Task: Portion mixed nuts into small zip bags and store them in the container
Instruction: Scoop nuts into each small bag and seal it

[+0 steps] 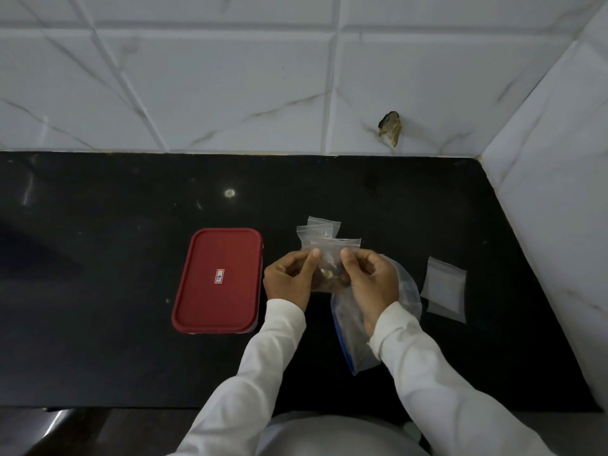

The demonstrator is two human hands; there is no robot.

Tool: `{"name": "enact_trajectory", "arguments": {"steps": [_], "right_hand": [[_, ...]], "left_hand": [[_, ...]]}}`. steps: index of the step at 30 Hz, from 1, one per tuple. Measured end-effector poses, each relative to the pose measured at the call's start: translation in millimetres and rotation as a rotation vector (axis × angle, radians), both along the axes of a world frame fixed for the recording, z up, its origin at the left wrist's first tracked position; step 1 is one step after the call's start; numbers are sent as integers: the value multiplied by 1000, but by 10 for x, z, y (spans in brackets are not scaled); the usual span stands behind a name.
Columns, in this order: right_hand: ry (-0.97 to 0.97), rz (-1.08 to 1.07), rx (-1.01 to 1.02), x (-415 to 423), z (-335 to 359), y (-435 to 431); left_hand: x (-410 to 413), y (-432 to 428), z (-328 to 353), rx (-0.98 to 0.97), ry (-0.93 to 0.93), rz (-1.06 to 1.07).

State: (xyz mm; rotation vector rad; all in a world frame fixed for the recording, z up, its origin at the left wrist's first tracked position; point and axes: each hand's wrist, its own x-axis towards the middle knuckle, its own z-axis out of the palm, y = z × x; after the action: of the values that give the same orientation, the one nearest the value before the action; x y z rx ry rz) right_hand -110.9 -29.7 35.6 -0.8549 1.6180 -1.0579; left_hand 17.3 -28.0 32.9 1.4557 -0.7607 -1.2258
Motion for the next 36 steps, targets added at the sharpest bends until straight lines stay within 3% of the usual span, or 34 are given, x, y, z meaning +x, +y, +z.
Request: {"name": "enact_trajectory", "arguments": {"steps": [10,22,32,36], "right_hand": [[505,218,-57,2,-90,-321],[863,294,-13,134,-459,-699],[789,303,-15,67,-454,-786],[649,255,-35,-72,-358,-715]], "left_hand": [[-19,-227,-210,96,-252,177],[-69,-519,-480,224,-278,166],[-26,-539,-505,272,-279,114],[-32,-464,-541,296,-243,96]]}}
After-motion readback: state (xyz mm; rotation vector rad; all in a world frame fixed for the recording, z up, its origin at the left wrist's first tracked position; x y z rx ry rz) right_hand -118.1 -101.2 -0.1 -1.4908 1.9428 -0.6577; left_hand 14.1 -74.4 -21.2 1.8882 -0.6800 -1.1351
